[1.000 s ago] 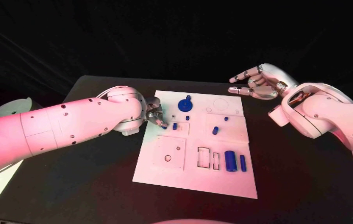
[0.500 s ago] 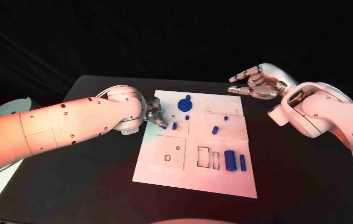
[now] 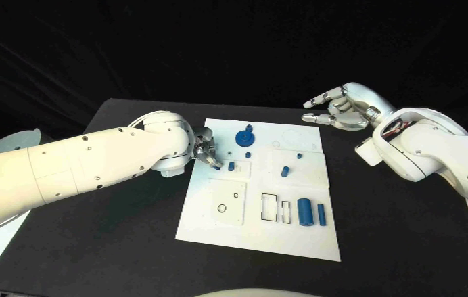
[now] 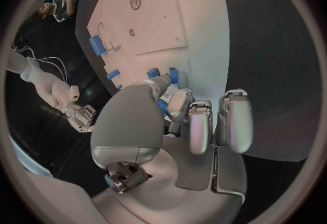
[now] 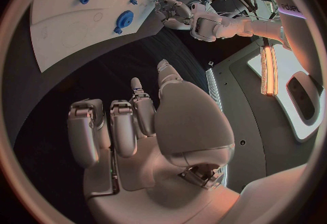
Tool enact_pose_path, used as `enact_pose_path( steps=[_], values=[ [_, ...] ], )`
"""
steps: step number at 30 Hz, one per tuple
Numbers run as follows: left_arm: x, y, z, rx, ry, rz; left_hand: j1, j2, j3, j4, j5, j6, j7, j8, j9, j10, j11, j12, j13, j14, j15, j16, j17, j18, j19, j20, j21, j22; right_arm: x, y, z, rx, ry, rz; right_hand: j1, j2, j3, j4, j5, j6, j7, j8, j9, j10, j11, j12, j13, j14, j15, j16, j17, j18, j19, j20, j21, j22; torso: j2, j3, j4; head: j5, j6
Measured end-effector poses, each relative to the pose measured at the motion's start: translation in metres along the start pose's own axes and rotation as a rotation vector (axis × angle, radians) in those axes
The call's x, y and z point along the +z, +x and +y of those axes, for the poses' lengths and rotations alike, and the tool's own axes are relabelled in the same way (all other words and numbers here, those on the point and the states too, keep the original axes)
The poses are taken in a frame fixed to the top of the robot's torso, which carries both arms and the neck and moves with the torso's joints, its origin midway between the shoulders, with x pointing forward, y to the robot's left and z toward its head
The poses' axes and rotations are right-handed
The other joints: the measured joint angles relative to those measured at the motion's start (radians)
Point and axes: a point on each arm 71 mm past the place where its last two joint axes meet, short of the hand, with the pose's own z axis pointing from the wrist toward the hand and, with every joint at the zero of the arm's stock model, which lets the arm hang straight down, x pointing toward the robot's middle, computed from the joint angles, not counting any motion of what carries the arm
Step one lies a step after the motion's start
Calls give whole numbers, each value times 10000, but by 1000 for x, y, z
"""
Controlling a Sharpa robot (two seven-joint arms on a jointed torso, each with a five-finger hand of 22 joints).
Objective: Assemble the parts on the task board
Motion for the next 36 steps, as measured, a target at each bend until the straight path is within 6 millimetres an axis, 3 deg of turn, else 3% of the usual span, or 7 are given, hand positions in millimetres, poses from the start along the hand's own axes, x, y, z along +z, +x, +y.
enact_pose_path(
  steps=[5, 13, 26, 36],
  values=[
    [2, -1, -1, 44, -40, 62, -315, -84, -1, -60, 0, 53, 52, 137, 100, 47, -45, 22, 137, 0, 0, 0, -1, -1, -1, -72, 0, 0, 0, 0, 0, 0, -2, 2, 0, 0, 0, 0, 0, 0, 0, 0, 0, 0, 0, 0, 0, 0, 0, 0, 0, 0, 0, 0, 0, 0, 0, 1, 0, -13, -14],
    [4, 0, -1, 99, -94, 166, -797, -210, -481, 393, 2, 480, -307, 200, 141, 103, -102, 51, 137, -1, -74, 0, -2, -1, 0, -73, 0, 0, -1, 0, 0, -4, 7, -2, 0, 0, 0, 0, 0, 0, 0, 0, 0, 0, 0, 0, 0, 0, 0, 0, -1, 0, 0, 0, 0, -1, 1, 1, 0, -23, -36],
    [6, 1, -2, 210, -154, 368, -1016, -174, -689, 603, 3, 537, -360, 212, 188, 102, -102, 99, 214, -2, -74, 0, -3, -2, 0, -72, 41, -1, -1, 0, 0, -5, 12, 5, 40, 39, -56, 1, 0, 0, 0, 0, 0, 0, 0, 0, 3, 0, 0, 0, -2, 0, 0, 0, 1, -2, -4, 3, 0, -25, -56],
    [8, 1, 0, 239, -224, 436, -1296, -271, -942, 799, 5, 624, -379, 239, 225, 135, -136, 99, 241, -2, -73, 0, -4, -1, -36, -108, 41, -1, -1, -1, 0, -6, 15, 17, 40, 39, -56, 1, 0, 0, 0, 0, 0, -26, -27, -41, 4, 0, 0, 0, -3, 0, 0, 0, 1, -2, -4, 3, 0, -24, -36]
  ],
)
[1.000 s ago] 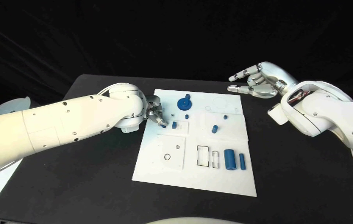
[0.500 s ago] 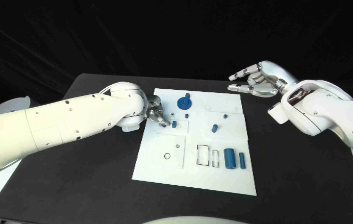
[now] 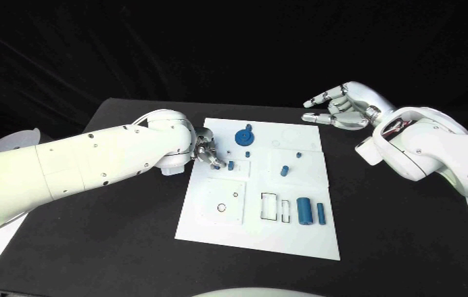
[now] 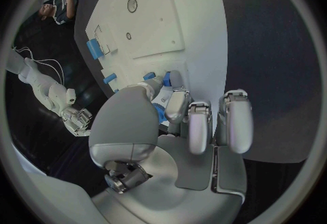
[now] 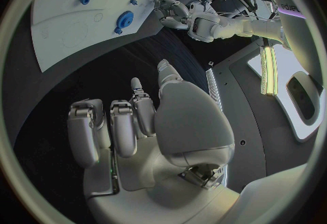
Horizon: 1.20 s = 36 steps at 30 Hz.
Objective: Assemble the parts on the task board
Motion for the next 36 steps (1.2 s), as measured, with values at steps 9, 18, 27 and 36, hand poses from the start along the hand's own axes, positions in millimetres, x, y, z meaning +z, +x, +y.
enact_pose_path(
  steps=[9, 18, 27, 36],
  values=[
    [1, -1, 2, -25, -61, 9, -392, -182, -517, 380, 0, 72, 1, 67, 27, 5, -6, 42, 51, 0, 0, 0, -1, -1, 0, 0, 48, -1, 0, 0, 0, 0, 1, 4, 0, 0, -42, 42, 43, 0, 0, 0, 0, 0, 0, -1, 0, 0, 0, 0, 0, 0, 0, 0, 0, 8, -1, -2, 1, 0, 14],
    [1, -1, 3, -73, -74, -27, -717, -191, -1196, 530, 0, 108, 35, 92, 40, 35, -35, 96, 120, 0, 0, 0, -2, -1, 37, -36, 90, 0, 0, 1, 1, 9, -33, 21, 0, 0, -42, 42, 43, 0, 0, 0, 0, 0, 0, 0, 0, 0, 0, 0, 8, 0, 0, 0, 1, 7, -1, -9, 3, -16, 23],
    [1, -2, 8, -482, -127, -326, -1070, -102, -1927, 555, -1, 140, 2, 81, 56, 70, -70, 96, 141, -1, -71, 0, -2, -1, 37, -36, 89, 0, 0, 1, 1, 9, -46, 34, 0, 0, -41, 42, 81, 0, 0, 0, 0, 1, 0, 0, 0, 0, 0, -41, 7, 0, 0, 0, 5, 6, -3, -8, 2, -14, 35],
    [-2, -5, 12, -1481, -25, -902, -1179, -73, -2237, 550, -1, 139, 1, 72, 67, 70, -71, 96, 103, -2, -71, 0, -3, 0, 36, -36, 89, 0, 0, 1, 1, 14, -45, 46, 0, 0, -41, 41, 81, 0, 0, 0, 0, 1, 1, 0, 0, 0, 0, -41, 6, 0, 0, 0, 5, 5, -5, -10, 4, -14, 52]
  ],
)
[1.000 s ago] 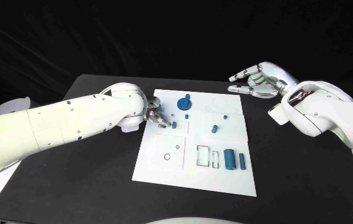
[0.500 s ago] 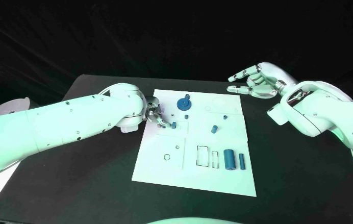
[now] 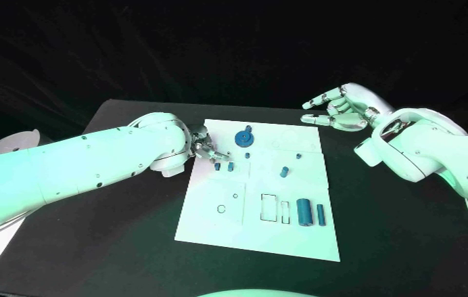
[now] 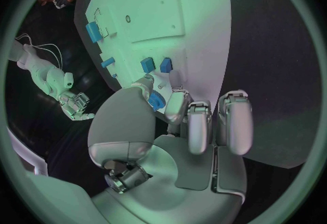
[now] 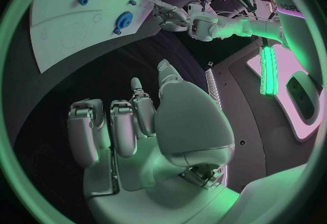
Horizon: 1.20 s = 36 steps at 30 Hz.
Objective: Assemble the parts on the task board
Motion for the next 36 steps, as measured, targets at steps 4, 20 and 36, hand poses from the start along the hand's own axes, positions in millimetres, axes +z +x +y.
enact_pose_path(
  steps=[4, 20, 36],
  values=[
    [-2, -2, 4, -394, 50, -140, -38, 39, -135, 3, 0, -4, 3, -41, 0, -23, 23, -155, -197, 0, 0, 0, 0, 0, 0, 0, -177, 0, 0, 0, 0, -1, 6, 4, 0, 0, 0, 0, 0, 0, 0, 0, 0, 0, 0, 0, 0, 0, 0, 0, 0, 0, 0, 0, 0, -1, 0, 0, -1, -3, 2],
    [-5, -10, 9, -2307, 877, -615, 608, 174, -317, -8, 0, -697, 265, -270, -104, -1152, 229, -1697, -1854, 4, 78, -35, -1, 386, -52, 90, -1608, -5, 0, 0, -2, -7, 37, 2, 0, 0, -56, 1, -1, 0, 0, 0, 0, 0, 0, 0, 0, 0, 0, 0, -2, 0, 0, 0, 0, -2, 5, 11, -10, -55, 38],
    [-9, -4, 12, -1876, 857, 218, 2189, 1028, 753, -324, 44, -607, 177, -271, -238, -767, 124, -1143, -1275, 3, 76, -30, -1, 385, -17, 54, -1172, 8, 0, 0, -2, -8, 47, 12, 0, 0, -56, 1, 38, 0, 0, 0, 0, 0, 0, 0, 0, 0, 0, 0, -4, 0, 0, 0, 0, -4, 6, 1, 3, -43, 27]
  ],
)
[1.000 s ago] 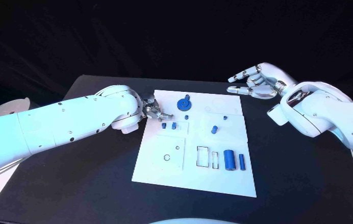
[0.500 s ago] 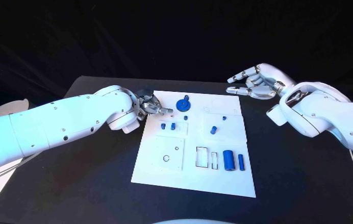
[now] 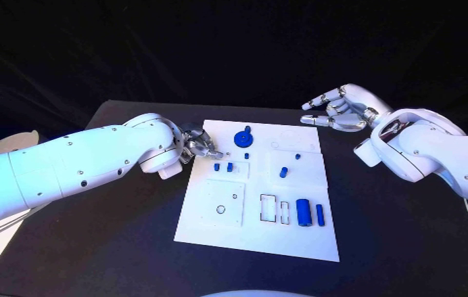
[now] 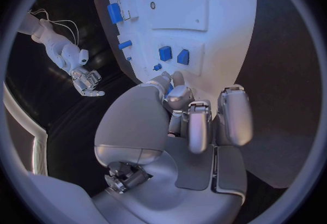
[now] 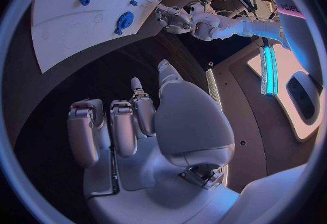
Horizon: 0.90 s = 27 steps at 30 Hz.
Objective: Assemble the parts on the task board
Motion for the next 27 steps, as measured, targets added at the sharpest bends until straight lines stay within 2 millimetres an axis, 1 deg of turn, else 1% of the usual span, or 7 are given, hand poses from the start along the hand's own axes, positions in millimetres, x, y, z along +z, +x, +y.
enact_pose_path(
  steps=[4, 7, 8, 14, 23, 25, 27],
  values=[
    [-1, 2, 0, 161, -59, 221, 160, 160, 232, 65, -1, 0, 0, 0, -32, 0, 0, 2, 34, 0, 0, 0, 0, 0, 0, 0, 10, 0, 0, 0, 0, 1, 0, 5, 0, 0, 0, 0, 0, 0, 0, 0, 0, 0, 0, 0, 0, 0, 0, 0, 0, 0, 0, 0, 0, 0, 0, 1, 1, 9, -5],
    [-1, 3, 1, 261, -96, 331, 160, 160, 290, 124, -1, 0, 0, 0, -32, 36, 35, 72, 65, 0, 0, 0, 0, -1, 0, 0, 10, -1, 0, 0, 0, 1, 1, 7, 0, 0, 0, 0, 0, 0, 0, 0, 0, 0, 0, 0, 0, 0, 0, 0, 0, 0, 0, 0, 0, 0, 0, -1, 1, 15, -9],
    [-1, 3, 1, 296, -112, 364, 213, 213, 335, 133, -1, 0, 0, 0, -32, 58, 13, 77, 79, -1, 0, 0, 0, 0, -1, 0, 10, -1, 0, 0, 0, 1, 2, 7, 0, 0, 0, 0, 0, 0, 0, 0, 0, 0, 0, 0, 0, 0, 0, 0, 0, 0, 0, 0, 0, 0, 0, -2, 1, 16, -12],
    [-1, 4, 2, 473, -221, 483, 345, 345, 621, 91, -8, 36, -36, 81, -28, 99, -28, 159, 164, -1, 0, 0, 0, -1, -1, 0, 77, -1, 0, 0, 0, 0, 9, 9, 0, 0, 0, 0, 0, 0, 0, 0, 0, 0, 0, 0, 0, 0, 0, 0, -1, 0, 0, 0, 0, -1, 0, -2, -1, 29, -24],
    [-2, 4, 3, 600, -327, 519, 356, 355, 659, 53, -8, 36, -36, 113, 8, 106, -35, 188, 192, -1, -1, 0, 0, -1, -1, 0, 77, -2, 0, 0, -1, 0, 15, 12, 0, 0, 1, -1, 0, 0, 0, 0, 0, 0, 0, 0, 0, 0, 0, 0, -2, 0, 0, 0, 0, 7, 1, 1, -5, 31, -41],
    [-2, 4, 3, 617, -342, 527, 355, 355, 672, 40, -8, 35, -35, 157, 8, 142, 0, 188, 192, -1, -1, 0, 0, -1, -1, 0, 76, -3, 0, 1, -1, 0, 16, 13, 0, 0, 1, -1, -1, 0, 0, 0, 0, 0, 0, 0, 0, 0, 0, 0, -2, 0, 0, 0, 0, 7, 1, 0, -5, 31, -44],
    [-1, 4, 3, 635, -361, 538, 421, 290, 692, 20, -8, 35, -35, 160, 31, 142, 0, 188, 206, -2, -1, 0, 0, 0, -1, 0, 76, -3, 0, 1, -1, 1, 17, 14, 0, 0, 1, -1, -1, 0, 0, 0, 0, 0, 0, 0, 0, 0, 0, 0, 3, 0, 0, 0, 0, 7, 1, 2, -4, 31, -45]
  ],
)
